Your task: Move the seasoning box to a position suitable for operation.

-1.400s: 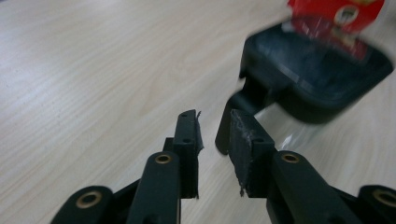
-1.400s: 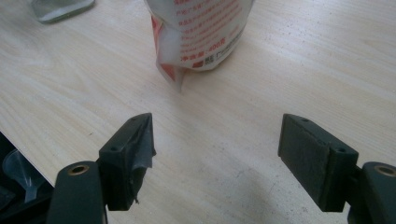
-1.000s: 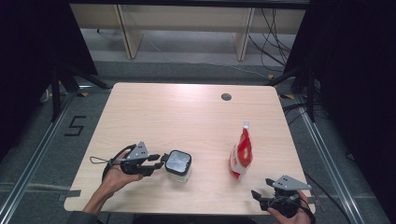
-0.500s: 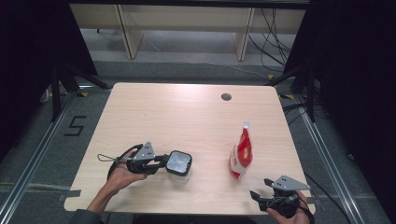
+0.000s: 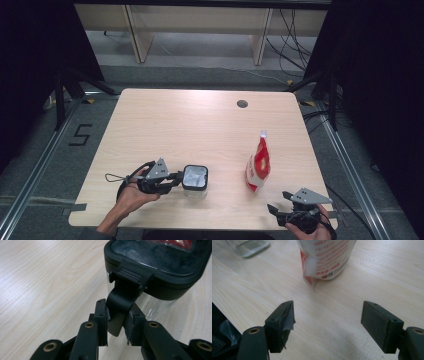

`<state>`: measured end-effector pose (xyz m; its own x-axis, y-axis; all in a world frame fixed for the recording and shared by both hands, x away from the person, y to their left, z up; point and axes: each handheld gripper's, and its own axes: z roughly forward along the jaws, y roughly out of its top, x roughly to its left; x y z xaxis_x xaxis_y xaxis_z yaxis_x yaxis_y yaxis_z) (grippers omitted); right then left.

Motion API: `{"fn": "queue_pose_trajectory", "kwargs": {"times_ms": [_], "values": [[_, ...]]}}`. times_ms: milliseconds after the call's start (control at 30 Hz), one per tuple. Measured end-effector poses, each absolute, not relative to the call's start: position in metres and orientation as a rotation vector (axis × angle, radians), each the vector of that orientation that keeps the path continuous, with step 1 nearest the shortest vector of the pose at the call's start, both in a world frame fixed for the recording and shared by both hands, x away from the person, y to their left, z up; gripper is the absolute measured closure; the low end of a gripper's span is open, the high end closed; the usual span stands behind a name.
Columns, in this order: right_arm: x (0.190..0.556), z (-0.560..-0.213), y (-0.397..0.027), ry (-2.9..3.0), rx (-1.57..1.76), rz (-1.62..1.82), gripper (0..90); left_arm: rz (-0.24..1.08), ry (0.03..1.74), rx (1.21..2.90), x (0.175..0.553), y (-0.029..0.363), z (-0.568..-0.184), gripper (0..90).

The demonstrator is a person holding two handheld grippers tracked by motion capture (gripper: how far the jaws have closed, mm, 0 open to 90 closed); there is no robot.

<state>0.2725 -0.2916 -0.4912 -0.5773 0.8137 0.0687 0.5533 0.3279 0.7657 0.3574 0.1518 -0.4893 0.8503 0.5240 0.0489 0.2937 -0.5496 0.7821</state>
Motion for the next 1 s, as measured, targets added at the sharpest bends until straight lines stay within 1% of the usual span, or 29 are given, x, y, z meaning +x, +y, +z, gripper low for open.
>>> {"fn": "queue_pose_trajectory", "kwargs": {"times_ms": [133,300,567,633,800,867,900,933,1000], "values": [[0.273,-0.491,-0.291,2.28,1.207,1.107,27.9,0.307,0.579,2.186,0.35,0.138,-0.49,73.3],[0.273,-0.491,-0.292,2.282,1.192,1.097,27.8,0.3,0.547,2.201,0.344,0.126,-0.489,73.1],[0.273,-0.491,-0.29,2.288,1.182,1.105,27.5,0.272,0.555,2.174,0.341,0.123,-0.491,72.7],[0.272,-0.491,-0.289,2.29,1.211,1.108,27.6,0.285,0.534,2.188,0.342,0.123,-0.49,72.8],[0.274,-0.492,-0.29,2.295,1.163,1.111,27.5,0.266,0.538,2.177,0.341,0.121,-0.491,72.1],[0.273,-0.491,-0.29,2.295,1.162,1.116,27.5,0.257,0.552,2.173,0.341,0.121,-0.491,68.5],[0.273,-0.491,-0.29,2.295,1.164,1.115,27.5,0.258,0.549,2.175,0.341,0.121,-0.491,64.2],[0.274,-0.492,-0.291,2.295,1.138,1.115,27.4,0.273,0.539,2.184,0.341,0.121,-0.491,61.9],[0.274,-0.492,-0.291,2.317,1.152,1.123,27.3,0.256,0.537,2.185,0.339,0.122,-0.489,54.0]]}}
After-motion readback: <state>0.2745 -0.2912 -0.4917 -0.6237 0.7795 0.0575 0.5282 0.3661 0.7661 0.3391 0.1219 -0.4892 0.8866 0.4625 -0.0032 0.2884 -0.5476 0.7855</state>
